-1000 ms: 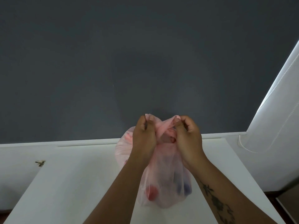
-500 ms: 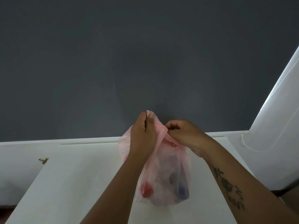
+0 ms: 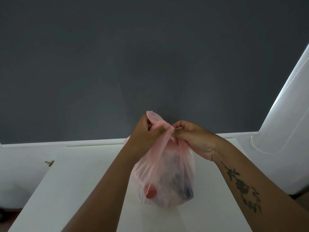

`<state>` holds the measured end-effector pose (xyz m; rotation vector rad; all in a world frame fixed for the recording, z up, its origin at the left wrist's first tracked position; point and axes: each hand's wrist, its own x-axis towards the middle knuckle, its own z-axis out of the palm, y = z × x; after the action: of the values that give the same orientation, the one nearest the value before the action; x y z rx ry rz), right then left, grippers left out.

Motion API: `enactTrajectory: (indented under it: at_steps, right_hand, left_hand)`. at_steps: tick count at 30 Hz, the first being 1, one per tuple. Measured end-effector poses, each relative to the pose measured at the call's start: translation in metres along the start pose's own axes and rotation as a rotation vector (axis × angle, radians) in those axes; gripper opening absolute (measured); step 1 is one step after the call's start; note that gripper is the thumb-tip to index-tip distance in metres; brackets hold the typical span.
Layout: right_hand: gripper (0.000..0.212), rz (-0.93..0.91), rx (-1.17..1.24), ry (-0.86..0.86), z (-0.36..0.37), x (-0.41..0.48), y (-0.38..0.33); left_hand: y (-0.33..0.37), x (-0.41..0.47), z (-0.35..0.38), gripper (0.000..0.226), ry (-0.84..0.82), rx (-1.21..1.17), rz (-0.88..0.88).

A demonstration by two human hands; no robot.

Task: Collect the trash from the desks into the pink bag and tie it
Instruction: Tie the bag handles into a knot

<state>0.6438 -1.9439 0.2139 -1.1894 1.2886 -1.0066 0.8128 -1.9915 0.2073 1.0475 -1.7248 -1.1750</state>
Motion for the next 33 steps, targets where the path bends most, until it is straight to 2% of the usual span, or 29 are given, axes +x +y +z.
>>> enactTrajectory:
  at_steps: [2, 3, 6, 7, 8, 11, 12, 15, 17, 19, 22, 25, 27, 30, 33]
  right_hand:
    - [0.007, 0.001, 0.025, 0.027, 0.002, -0.001, 0.001]
    - [0.006, -0.002, 0.026, 0.025, 0.002, -0.001, 0.001]
    - [0.01, -0.017, 0.024, 0.022, 0.004, -0.005, 0.001]
    - [0.013, -0.022, 0.003, 0.02, 0.004, -0.007, 0.001]
    - [0.021, -0.035, -0.026, 0.007, 0.005, -0.01, 0.003]
    - [0.065, -0.142, -0.212, 0.035, 0.012, -0.016, 0.012]
    - [0.067, -0.208, -0.283, 0.097, 0.015, -0.016, 0.018]
    - [0.026, -0.419, -0.42, 0.31, 0.025, -0.01, 0.032]
    - [0.014, -0.476, -0.431, 0.398, 0.029, -0.007, 0.039]
    - [0.016, -0.491, -0.442, 0.411, 0.034, -0.008, 0.042]
    - [0.032, -0.526, -0.474, 0.364, 0.041, -0.009, 0.043]
    - [0.021, -0.612, -0.379, 0.446, 0.044, -0.008, 0.039]
    - [0.022, -0.651, -0.35, 0.481, 0.045, -0.009, 0.034]
    - [0.014, -0.514, -0.112, 0.465, 0.048, -0.013, 0.026]
    - [0.014, -0.298, 0.2, 0.49, 0.044, -0.012, 0.019]
  left_hand:
    - [-0.002, -0.002, -0.004, 0.04, -0.024, -0.053, -0.045]
    - [-0.004, -0.002, -0.006, 0.037, -0.024, -0.037, -0.07]
    - [-0.001, -0.006, -0.006, 0.008, -0.014, 0.026, -0.106]
    - [-0.001, -0.007, -0.004, 0.011, -0.006, 0.02, -0.11]
    - [0.0, -0.008, -0.003, 0.015, 0.0, 0.011, -0.123]
    - [-0.001, -0.007, -0.002, 0.026, -0.046, -0.128, -0.209]
    - [-0.002, -0.006, -0.002, 0.028, -0.066, -0.224, -0.25]
    - [-0.008, -0.001, -0.004, 0.03, -0.062, -0.419, -0.34]
    - [-0.009, 0.0, -0.003, 0.032, -0.047, -0.485, -0.392]
    - [-0.008, 0.0, -0.003, 0.034, -0.06, -0.525, -0.427]
    - [-0.005, 0.001, -0.004, 0.034, -0.095, -0.558, -0.436]
    - [-0.006, 0.004, -0.004, 0.031, -0.119, -0.597, -0.414]
    - [-0.006, 0.004, -0.005, 0.033, -0.128, -0.65, -0.401]
    - [-0.005, 0.005, -0.006, 0.032, -0.1, -0.696, -0.428]
    - [-0.011, 0.009, -0.006, 0.027, 0.06, -0.653, -0.47]
